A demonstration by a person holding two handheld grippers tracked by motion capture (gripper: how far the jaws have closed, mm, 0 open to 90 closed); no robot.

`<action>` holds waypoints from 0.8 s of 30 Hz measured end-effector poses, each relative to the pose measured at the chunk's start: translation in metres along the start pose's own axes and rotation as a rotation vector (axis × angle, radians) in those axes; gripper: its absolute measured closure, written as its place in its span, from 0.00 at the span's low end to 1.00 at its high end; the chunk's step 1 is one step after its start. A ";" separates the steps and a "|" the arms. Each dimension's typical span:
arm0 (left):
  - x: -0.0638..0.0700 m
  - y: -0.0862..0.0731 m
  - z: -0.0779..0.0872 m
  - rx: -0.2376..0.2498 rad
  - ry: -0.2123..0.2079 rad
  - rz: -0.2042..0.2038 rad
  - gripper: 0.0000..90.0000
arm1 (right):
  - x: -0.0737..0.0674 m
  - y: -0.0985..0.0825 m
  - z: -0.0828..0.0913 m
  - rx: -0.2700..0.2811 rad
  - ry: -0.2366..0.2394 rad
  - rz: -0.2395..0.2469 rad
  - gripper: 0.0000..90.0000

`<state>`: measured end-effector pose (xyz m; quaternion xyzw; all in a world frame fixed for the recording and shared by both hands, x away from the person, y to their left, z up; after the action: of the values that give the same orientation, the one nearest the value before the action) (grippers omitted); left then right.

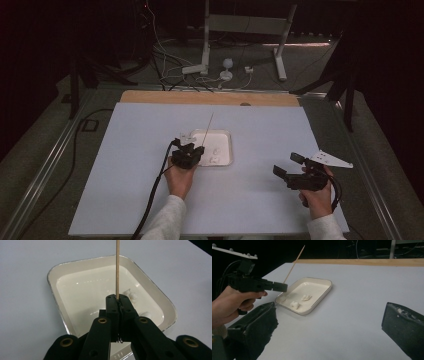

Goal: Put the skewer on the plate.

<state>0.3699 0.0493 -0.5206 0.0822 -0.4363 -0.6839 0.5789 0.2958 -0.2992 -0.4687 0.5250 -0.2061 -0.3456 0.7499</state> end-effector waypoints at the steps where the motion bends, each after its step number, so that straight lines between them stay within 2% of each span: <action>1: 0.000 -0.001 0.000 -0.004 0.000 0.007 0.99 | 0.000 0.000 0.000 0.000 0.000 0.002 0.00; 14: -0.003 -0.011 -0.003 -0.050 0.008 0.055 0.98 | 0.001 0.001 0.004 0.011 0.003 -0.011 0.00; 18: -0.003 -0.014 -0.002 -0.058 0.010 0.052 0.94 | 0.002 0.001 0.005 0.011 0.002 -0.015 0.00; 20: -0.003 -0.015 -0.003 -0.058 0.018 0.056 0.90 | 0.001 0.001 0.005 0.015 0.004 -0.015 0.00; 22: -0.004 -0.014 -0.003 -0.050 0.015 0.060 0.81 | 0.001 0.001 0.005 0.015 0.005 -0.013 0.00; 24: -0.003 -0.012 -0.001 -0.025 -0.011 0.066 0.70 | 0.000 0.001 0.005 0.014 0.004 -0.012 0.00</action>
<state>0.3627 0.0506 -0.5309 0.0566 -0.4336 -0.6701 0.5998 0.2934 -0.3022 -0.4658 0.5323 -0.2039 -0.3475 0.7445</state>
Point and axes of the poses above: each handheld gripper's, and its own axes: z roughly backward along the jaws, y roughly out of its top, x roughly to its right, the point moved 3 cm from there along -z, roughly forward along the jaws, and after that the axes turned 14 degrees about z, right-handed, at the moved point
